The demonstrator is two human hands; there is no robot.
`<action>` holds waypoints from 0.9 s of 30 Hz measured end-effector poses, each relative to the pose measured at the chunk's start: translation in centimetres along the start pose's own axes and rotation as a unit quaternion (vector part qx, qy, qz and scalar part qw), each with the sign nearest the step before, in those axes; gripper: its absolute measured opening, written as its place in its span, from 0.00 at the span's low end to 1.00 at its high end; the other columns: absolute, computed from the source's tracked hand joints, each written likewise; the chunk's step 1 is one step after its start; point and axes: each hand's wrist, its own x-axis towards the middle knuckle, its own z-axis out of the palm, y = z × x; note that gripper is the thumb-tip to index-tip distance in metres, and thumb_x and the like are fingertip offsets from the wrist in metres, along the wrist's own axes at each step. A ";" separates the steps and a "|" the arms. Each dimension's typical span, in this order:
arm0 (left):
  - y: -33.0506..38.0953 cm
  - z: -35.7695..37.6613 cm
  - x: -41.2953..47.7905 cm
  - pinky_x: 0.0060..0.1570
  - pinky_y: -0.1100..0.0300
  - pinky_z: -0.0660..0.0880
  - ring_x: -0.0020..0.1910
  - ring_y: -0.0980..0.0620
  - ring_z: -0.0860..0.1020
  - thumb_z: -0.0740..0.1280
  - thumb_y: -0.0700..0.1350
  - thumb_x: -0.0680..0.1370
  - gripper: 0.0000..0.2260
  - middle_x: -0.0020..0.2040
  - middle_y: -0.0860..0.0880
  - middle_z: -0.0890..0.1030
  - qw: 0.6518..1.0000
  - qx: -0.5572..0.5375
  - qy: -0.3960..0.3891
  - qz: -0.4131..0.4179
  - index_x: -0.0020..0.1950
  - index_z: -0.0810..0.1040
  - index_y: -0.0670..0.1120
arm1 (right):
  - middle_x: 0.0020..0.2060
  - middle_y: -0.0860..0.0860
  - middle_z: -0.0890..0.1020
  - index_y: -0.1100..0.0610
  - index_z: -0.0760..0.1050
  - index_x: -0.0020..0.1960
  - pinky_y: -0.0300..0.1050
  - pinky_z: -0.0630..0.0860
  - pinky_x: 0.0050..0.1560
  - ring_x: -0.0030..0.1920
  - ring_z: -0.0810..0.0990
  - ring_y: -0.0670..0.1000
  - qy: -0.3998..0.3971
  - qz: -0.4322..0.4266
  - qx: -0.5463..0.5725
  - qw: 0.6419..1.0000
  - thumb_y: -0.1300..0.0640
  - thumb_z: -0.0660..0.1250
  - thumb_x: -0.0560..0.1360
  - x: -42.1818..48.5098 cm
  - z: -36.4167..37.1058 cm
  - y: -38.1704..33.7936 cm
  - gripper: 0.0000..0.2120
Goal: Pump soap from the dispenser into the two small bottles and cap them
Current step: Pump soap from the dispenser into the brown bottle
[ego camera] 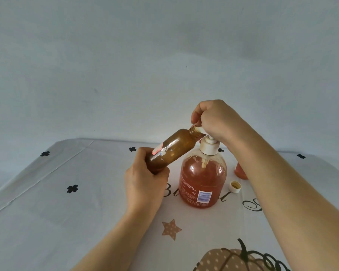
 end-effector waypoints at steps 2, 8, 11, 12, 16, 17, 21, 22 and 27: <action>-0.3 0.1 0.2 0.28 0.70 0.68 0.33 0.63 0.74 0.68 0.34 0.69 0.17 0.31 0.54 0.75 1.000 0.006 0.003 -0.011 0.39 0.69 0.56 | 0.37 0.47 0.73 0.56 0.75 0.47 0.32 0.67 0.25 0.32 0.71 0.44 0.000 -0.004 -0.007 1.000 0.72 0.57 0.77 0.1 0.3 0.3 0.13; -0.2 0.1 0.2 0.27 0.68 0.66 0.33 0.60 0.75 0.67 0.34 0.70 0.15 0.32 0.55 0.75 1.000 0.009 0.010 -0.021 0.43 0.71 0.55 | 0.38 0.46 0.75 0.56 0.76 0.47 0.36 0.69 0.32 0.35 0.73 0.46 0.001 -0.009 -0.018 1.000 0.72 0.56 0.76 0.0 0.4 0.4 0.15; 0.3 0.1 0.1 0.28 0.69 0.69 0.33 0.61 0.75 0.67 0.34 0.71 0.16 0.33 0.55 0.76 1.000 -0.003 0.008 -0.004 0.48 0.70 0.54 | 0.37 0.48 0.77 0.56 0.76 0.47 0.38 0.71 0.34 0.33 0.75 0.46 0.015 -0.003 -0.009 1.000 0.71 0.54 0.77 0.4 -0.1 -0.1 0.15; 0.4 0.1 0.0 0.29 0.70 0.69 0.33 0.62 0.75 0.68 0.34 0.71 0.17 0.35 0.55 0.76 1.000 -0.009 0.005 0.004 0.50 0.70 0.54 | 0.36 0.49 0.78 0.56 0.76 0.47 0.38 0.71 0.34 0.32 0.76 0.45 0.018 0.000 -0.006 1.000 0.70 0.53 0.78 0.4 -0.3 -0.3 0.15; 0.7 0.0 -0.2 0.29 0.73 0.69 0.32 0.64 0.75 0.68 0.34 0.72 0.19 0.39 0.57 0.76 0.999 -0.031 0.004 0.013 0.55 0.68 0.55 | 0.44 0.55 0.84 0.57 0.76 0.50 0.41 0.76 0.39 0.40 0.83 0.52 -0.008 -0.006 -0.031 0.999 0.69 0.53 0.79 0.0 -0.9 -1.1 0.15; 0.7 0.0 -0.2 0.29 0.73 0.69 0.33 0.64 0.75 0.68 0.34 0.73 0.19 0.39 0.57 0.76 0.999 -0.030 0.006 0.016 0.54 0.68 0.54 | 0.47 0.57 0.84 0.58 0.76 0.50 0.43 0.77 0.41 0.43 0.84 0.54 -0.020 -0.004 -0.040 0.999 0.68 0.53 0.80 0.0 -0.9 -1.1 0.14; 0.7 -0.1 -0.1 0.31 0.72 0.70 0.33 0.63 0.75 0.68 0.34 0.73 0.18 0.36 0.57 0.75 0.999 -0.030 0.004 0.019 0.53 0.69 0.53 | 0.45 0.56 0.85 0.60 0.79 0.53 0.47 0.80 0.41 0.40 0.83 0.54 -0.027 -0.014 -0.086 0.996 0.65 0.56 0.80 0.3 -0.7 -1.0 0.12; 0.7 -0.1 -0.1 0.31 0.72 0.70 0.33 0.64 0.75 0.68 0.34 0.73 0.17 0.35 0.57 0.75 0.999 -0.031 0.003 0.018 0.53 0.69 0.53 | 0.41 0.54 0.84 0.62 0.80 0.55 0.46 0.79 0.38 0.37 0.82 0.52 -0.023 -0.012 -0.094 0.995 0.64 0.56 0.80 0.4 -0.6 -1.0 0.13; 0.6 0.0 -0.1 0.29 0.73 0.69 0.30 0.63 0.74 0.68 0.34 0.73 0.17 0.35 0.56 0.75 0.999 -0.035 -0.002 0.014 0.53 0.69 0.53 | 0.46 0.57 0.86 0.65 0.80 0.57 0.54 0.78 0.61 0.54 0.85 0.57 -0.061 0.009 -0.170 0.983 0.69 0.55 0.78 0.3 -0.6 -1.4 0.16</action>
